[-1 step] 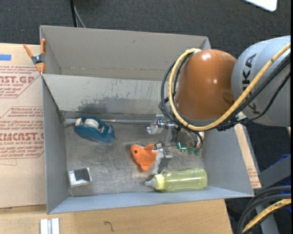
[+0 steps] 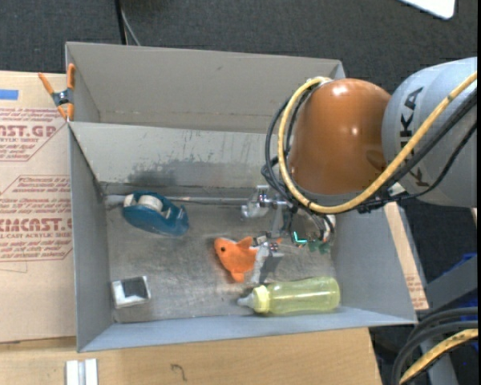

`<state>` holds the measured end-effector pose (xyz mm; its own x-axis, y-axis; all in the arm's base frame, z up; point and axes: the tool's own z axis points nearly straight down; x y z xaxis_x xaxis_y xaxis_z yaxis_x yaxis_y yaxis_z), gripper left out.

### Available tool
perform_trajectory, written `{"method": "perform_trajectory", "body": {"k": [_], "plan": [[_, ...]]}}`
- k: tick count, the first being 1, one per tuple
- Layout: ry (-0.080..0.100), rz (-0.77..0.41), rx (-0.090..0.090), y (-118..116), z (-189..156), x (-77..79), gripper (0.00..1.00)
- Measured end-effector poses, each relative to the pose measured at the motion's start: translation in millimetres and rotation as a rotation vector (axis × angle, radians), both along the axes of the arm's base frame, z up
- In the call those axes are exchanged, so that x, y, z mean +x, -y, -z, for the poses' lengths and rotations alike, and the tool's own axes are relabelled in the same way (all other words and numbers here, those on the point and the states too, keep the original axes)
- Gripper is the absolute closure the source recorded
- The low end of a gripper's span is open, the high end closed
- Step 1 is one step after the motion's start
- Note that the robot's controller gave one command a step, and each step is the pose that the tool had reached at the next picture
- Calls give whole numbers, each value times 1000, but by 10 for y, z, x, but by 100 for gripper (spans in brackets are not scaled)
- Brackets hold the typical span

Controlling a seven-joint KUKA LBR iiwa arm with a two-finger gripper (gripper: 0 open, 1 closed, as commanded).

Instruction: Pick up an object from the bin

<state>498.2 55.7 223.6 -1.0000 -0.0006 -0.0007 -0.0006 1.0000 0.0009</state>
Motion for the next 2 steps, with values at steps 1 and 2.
{"method": "perform_trajectory", "body": {"k": [1, 2], "plan": [[11, 15, 1, -33, 332, 147, 0], [15, -112, 2, 233, 1475, 216, 100]]}}
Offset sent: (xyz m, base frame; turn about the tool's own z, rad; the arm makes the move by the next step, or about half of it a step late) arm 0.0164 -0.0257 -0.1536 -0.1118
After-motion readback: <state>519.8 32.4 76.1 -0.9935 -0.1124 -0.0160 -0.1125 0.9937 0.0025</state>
